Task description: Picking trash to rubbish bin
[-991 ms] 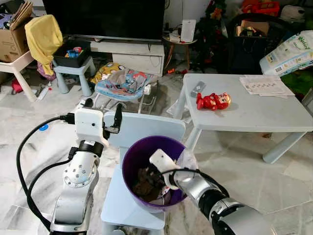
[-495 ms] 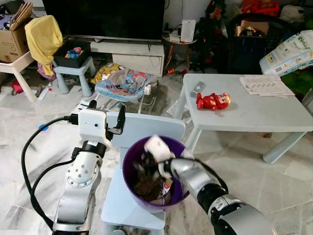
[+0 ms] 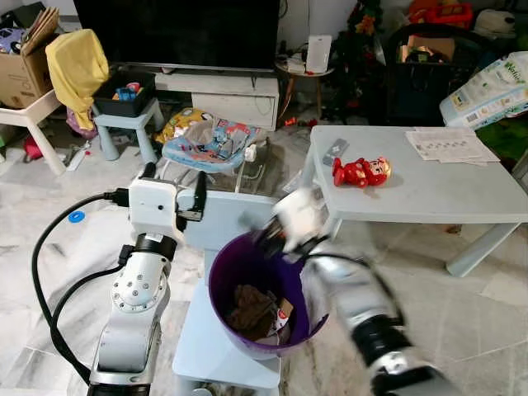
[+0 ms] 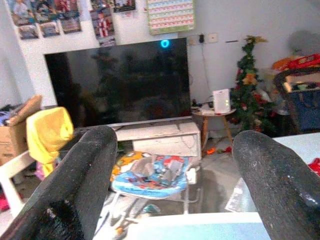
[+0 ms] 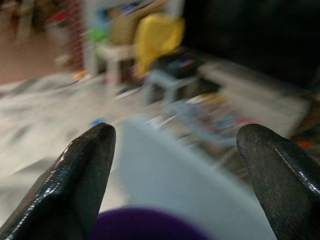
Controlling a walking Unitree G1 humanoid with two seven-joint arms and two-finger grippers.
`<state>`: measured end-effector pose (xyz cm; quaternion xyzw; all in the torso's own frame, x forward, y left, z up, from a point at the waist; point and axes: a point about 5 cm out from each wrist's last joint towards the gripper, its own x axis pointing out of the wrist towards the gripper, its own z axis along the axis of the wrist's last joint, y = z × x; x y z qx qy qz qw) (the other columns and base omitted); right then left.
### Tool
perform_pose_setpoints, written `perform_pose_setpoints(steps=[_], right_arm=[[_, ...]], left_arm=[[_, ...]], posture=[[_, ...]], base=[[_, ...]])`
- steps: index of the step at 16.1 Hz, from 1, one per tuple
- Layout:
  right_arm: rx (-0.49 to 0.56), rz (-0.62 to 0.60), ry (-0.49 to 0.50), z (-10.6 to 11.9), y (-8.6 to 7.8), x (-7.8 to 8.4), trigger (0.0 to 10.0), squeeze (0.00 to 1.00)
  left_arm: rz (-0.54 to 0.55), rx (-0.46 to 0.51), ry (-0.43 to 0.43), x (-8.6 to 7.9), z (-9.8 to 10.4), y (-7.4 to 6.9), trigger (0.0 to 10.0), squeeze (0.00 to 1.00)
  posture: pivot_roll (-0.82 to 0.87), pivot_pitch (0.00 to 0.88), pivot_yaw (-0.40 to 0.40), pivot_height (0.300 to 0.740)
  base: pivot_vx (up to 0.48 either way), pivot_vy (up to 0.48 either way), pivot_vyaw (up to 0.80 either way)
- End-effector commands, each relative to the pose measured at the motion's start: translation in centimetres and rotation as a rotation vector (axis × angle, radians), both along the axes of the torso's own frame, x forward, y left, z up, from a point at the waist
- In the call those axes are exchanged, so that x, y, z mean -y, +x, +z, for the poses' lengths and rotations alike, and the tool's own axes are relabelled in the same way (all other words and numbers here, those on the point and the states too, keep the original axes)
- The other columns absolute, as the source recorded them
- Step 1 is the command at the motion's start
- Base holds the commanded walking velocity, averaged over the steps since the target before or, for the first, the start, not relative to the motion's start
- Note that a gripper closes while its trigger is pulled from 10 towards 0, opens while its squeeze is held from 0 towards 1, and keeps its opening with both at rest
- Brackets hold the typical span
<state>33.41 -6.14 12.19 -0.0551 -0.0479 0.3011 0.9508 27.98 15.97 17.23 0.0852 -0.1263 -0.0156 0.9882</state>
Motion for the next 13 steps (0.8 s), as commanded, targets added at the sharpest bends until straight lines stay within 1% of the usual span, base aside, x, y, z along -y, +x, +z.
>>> perform_pose_setpoints(steps=[1, 2, 3, 4, 7, 8, 10, 11, 13], right_arm=[[0.045, -0.071, 0.041, 0.9, 0.0, 1.5, 10.0, 0.00], [0.071, -0.129, 0.046, 1.4, 0.1, 2.5, 10.0, 0.00], [0.077, -0.157, 0.065, 1.7, 0.1, 3.1, 10.0, 0.00], [0.096, -0.230, 0.087, 2.4, -0.1, 4.6, 10.0, 0.00], [0.147, -0.324, 0.088, 3.6, -0.6, 6.7, 10.0, 0.00], [0.183, -0.395, 0.083, 4.4, -1.0, 8.3, 10.0, 0.00], [0.190, -0.447, 0.090, 4.9, -1.5, 9.3, 10.0, 0.00], [0.188, -0.477, 0.095, 5.1, -2.2, 9.9, 10.0, 0.00], [0.174, -0.504, 0.092, 5.0, -2.7, 10.4, 10.0, 0.00]], left_arm=[[0.013, 0.008, 0.013, -0.1, 0.1, 0.1, 10.0, 0.00], [0.026, 0.007, 0.007, -0.2, 0.0, 0.2, 10.0, 0.00], [0.036, 0.008, 0.015, -0.3, 0.0, 0.3, 10.0, 0.00], [0.048, 0.004, 0.018, -0.4, -0.1, 0.4, 10.0, 0.00], [0.044, -0.001, 0.016, -0.4, -0.3, 0.5, 10.0, 0.00], [0.036, -0.003, 0.017, -0.3, -0.4, 0.5, 10.0, 0.00], [0.034, -0.007, 0.016, -0.4, -0.6, 0.3, 10.0, 0.00], [0.032, -0.014, 0.013, -0.5, -0.8, 0.2, 10.0, 0.00], [0.016, -0.026, -0.001, -0.3, -1.0, 0.1, 10.0, 0.00]], posture=[[0.06, 0.005, -0.042, 0.740], [0.05, 0.001, -0.038, 0.740], [0.05, 0.000, -0.037, 0.740], [0.04, 0.000, -0.035, 0.740], [0.02, 0.000, -0.026, 0.740], [0.01, 0.000, -0.023, 0.740], [0.00, 0.000, -0.017, 0.740], [0.00, 0.000, -0.015, 0.740], [-0.01, 0.000, -0.007, 0.740]], base=[[0.000, 0.000, 0.00], [0.000, 0.000, 0.00], [0.000, 0.000, 0.00], [0.000, 0.000, 0.00], [0.000, 0.000, 0.00], [0.000, 0.000, 0.00], [0.000, 0.000, 0.00], [0.000, 0.000, 0.00], [0.000, 0.000, 0.00]])
